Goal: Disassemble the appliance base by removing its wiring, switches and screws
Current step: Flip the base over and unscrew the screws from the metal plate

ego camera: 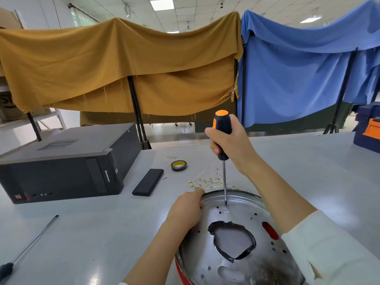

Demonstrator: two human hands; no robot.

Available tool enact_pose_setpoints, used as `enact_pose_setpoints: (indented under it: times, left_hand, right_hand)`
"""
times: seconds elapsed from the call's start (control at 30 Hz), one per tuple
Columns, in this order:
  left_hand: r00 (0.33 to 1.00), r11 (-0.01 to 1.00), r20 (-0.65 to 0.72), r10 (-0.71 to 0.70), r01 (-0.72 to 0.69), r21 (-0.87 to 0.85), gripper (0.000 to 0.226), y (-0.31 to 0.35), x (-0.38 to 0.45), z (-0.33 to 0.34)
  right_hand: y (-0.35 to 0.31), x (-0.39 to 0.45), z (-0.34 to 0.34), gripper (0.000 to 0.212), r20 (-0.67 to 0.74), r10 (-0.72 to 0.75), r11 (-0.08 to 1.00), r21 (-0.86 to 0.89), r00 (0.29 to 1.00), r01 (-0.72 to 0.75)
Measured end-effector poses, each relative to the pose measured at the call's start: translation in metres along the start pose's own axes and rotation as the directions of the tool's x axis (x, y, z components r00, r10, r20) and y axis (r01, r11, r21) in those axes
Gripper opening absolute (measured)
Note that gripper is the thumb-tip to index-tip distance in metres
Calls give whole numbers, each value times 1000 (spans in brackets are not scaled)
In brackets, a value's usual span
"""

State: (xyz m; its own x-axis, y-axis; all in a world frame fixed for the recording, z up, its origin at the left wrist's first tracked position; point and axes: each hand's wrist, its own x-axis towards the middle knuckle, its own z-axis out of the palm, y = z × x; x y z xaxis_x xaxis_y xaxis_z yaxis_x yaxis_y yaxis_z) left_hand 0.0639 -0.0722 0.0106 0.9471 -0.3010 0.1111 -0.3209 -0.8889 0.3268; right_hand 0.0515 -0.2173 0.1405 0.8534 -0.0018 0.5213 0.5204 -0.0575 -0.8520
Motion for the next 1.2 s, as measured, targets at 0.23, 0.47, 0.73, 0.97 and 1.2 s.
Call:
enact_pose_setpoints:
  times: [0.23,0.47,0.73,0.97,1.2]
  left_hand:
    - [1000,1000,-17,16,-15,13,29,0,-1,0]
    - [1000,999,-20,7,-7,35,31,2,-2,-1]
    - [1000,999,-16,18,-17,33,31,1,-1,0]
    - [1000,999,-16,10,-10,39,33,1,-2,-1]
    - [1000,999,-20,14,-13,46,33,2,-4,-2]
  right_hand:
    - [1,-9,7,20,-316,-71,989,-145,946,26]
    - [-7,1,-2,24,210,66,957,264,975,-121]
    - [-10,-4,1,28,-175,21,960,-271,984,-69]
    - [-15,-2,0,9,222,79,966,223,972,-130]
    - [-7,-11,6,46,-83,31,997,-62,996,-36]
